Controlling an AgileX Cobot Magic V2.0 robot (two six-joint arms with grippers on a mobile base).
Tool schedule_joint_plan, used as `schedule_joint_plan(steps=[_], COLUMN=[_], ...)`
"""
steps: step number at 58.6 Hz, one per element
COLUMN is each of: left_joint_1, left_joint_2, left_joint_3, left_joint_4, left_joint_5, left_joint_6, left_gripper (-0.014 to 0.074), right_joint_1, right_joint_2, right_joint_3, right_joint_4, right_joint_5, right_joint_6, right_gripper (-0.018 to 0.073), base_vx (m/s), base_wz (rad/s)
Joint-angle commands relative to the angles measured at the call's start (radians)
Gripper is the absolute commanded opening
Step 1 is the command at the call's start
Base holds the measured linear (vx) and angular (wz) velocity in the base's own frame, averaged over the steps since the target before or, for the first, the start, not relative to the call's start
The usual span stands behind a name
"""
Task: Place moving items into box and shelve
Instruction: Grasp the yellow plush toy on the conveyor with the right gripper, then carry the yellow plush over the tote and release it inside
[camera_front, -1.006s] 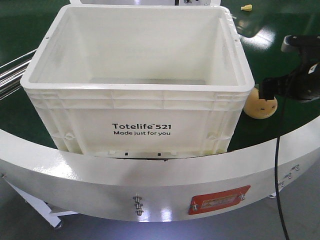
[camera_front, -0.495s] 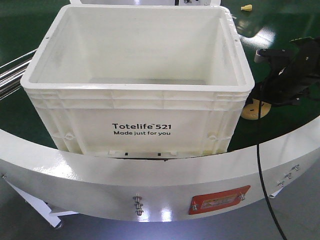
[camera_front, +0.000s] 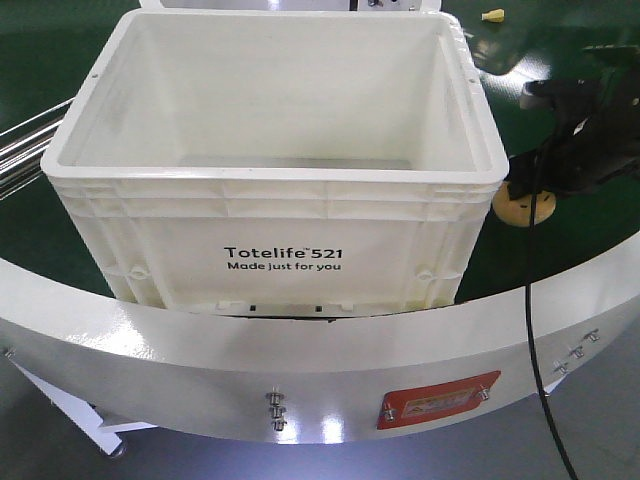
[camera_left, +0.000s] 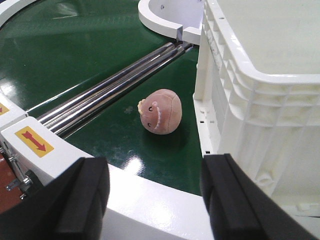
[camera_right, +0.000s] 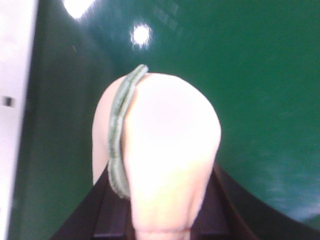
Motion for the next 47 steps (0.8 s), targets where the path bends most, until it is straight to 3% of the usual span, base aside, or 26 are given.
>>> schedule_joint_plan(steps=[1,15,35,42,47], left_joint_1=[-0.004,-0.004,-0.004,-0.004,-0.004], left_joint_2=[0.013,0.013,0.013,0.013,0.013], left_joint_3=[-0.036,-0.036,-0.036,-0.036,-0.036], left_joint_4=[-0.009,-0.009,-0.009,-0.009,-0.009], left_joint_5=[-0.077,-0.077,-0.081,-0.08,-0.085], left_joint_6=[0.005,0.005,0.005,0.005,0.005], left_gripper=[0.0503,0.0503,0.0503,0.0503,0.0503], right_joint_1=[-0.003,0.045,0.388,0.456,0.476], right_joint_2=[-0.126,-0.277,-0.255,-0.201,-0.164], right_joint_3=[-0.059,-0.196,-0.236,-0.236,-0.236], right_joint_4=[-0.015,0.05,0.108,0.101,0.097], right_joint_5=[-0.035,-0.032,-0.218,-0.267,-0.271], right_joint_6=[-0.012,-0.074,-0.148,-0.148,-0.148], right_gripper=[0.0253,0.0257,0.0257,0.0269,0.0338], base_vx=[0.0,0.0,0.0,0.0,0.0], base_wz=[0.0,0.0,0.0,0.0,0.0])
